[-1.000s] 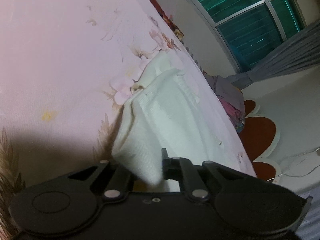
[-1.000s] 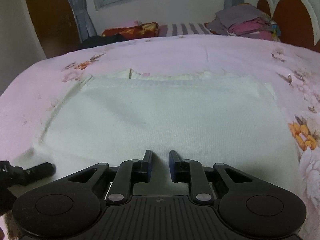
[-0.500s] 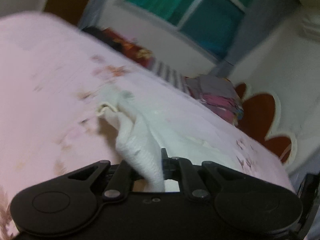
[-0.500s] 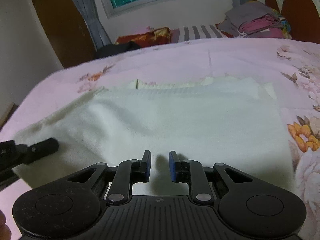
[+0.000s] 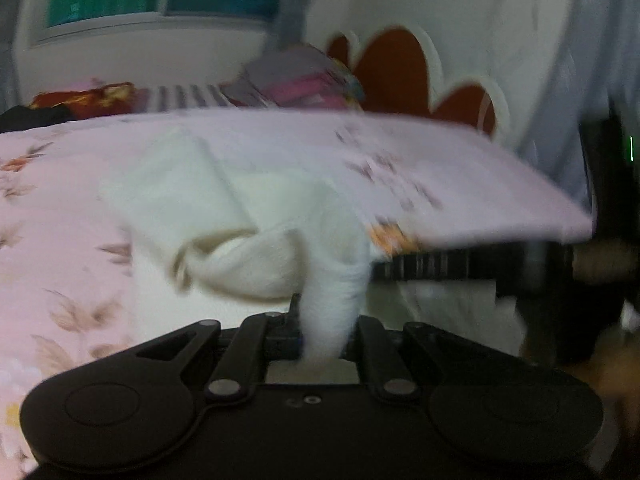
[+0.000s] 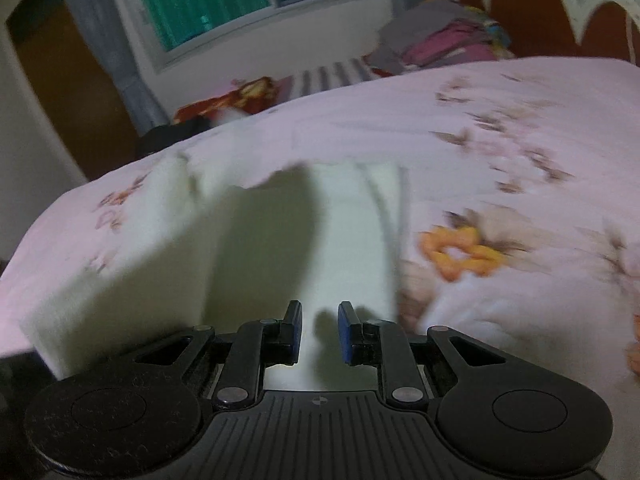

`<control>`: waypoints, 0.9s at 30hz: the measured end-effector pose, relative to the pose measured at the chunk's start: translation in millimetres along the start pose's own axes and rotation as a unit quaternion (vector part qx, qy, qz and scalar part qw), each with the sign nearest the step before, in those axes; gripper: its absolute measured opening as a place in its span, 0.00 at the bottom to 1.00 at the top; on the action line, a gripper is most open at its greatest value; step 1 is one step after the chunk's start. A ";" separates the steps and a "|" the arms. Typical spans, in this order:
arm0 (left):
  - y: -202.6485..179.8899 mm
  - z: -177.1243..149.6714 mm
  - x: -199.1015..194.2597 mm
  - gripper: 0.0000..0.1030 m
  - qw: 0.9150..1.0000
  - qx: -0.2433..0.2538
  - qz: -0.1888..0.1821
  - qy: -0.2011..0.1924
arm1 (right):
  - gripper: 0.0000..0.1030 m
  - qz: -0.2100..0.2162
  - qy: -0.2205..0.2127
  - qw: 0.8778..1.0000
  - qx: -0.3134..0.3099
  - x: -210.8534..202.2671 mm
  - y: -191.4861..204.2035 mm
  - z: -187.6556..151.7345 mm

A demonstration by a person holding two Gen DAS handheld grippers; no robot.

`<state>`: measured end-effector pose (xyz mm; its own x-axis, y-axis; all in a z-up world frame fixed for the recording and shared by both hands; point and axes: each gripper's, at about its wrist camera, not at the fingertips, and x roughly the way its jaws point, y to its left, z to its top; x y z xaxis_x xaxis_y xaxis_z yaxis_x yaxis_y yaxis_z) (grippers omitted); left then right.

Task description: Fold small clothes

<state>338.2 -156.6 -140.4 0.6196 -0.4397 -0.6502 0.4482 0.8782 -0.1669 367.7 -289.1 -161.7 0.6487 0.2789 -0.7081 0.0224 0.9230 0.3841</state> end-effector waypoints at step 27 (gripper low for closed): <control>83.6 22.3 -52.5 0.22 0.992 -0.107 0.066 -0.014 | 0.85 0.082 -0.015 0.996 -0.007 -13.6 29.7 13.0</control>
<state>357.6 -64.3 -103.7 0.6835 -0.3198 -0.6562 0.2162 0.9473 -0.2365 369.4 -269.0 -132.9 0.6656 0.4185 -0.6180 -0.0961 0.8692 0.4851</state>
